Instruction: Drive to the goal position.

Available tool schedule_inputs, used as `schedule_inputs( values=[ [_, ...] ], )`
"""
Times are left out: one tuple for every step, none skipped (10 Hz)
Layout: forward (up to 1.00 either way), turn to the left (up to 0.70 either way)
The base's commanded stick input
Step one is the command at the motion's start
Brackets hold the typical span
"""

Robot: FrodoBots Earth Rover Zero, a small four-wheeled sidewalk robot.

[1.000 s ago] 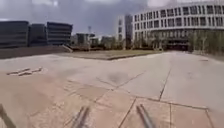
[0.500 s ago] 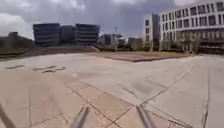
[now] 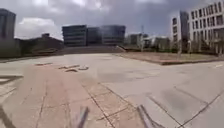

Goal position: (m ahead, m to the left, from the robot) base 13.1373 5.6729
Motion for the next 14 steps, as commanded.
schedule_inputs(
  values=[
    [0.67,0.38],
    [0.67,0.38],
    [0.67,0.38],
    [0.67,0.38],
    [0.67,0.38],
    [0.73,0.40],
    [0.72,0.40],
    [0.70,0.39],
    [0.68,0.38],
    [0.67,0.37],
    [0.66,0.23],
    [0.73,-0.05],
    [0.86,-0.20],
    [0.99,-0.35]
  ],
)
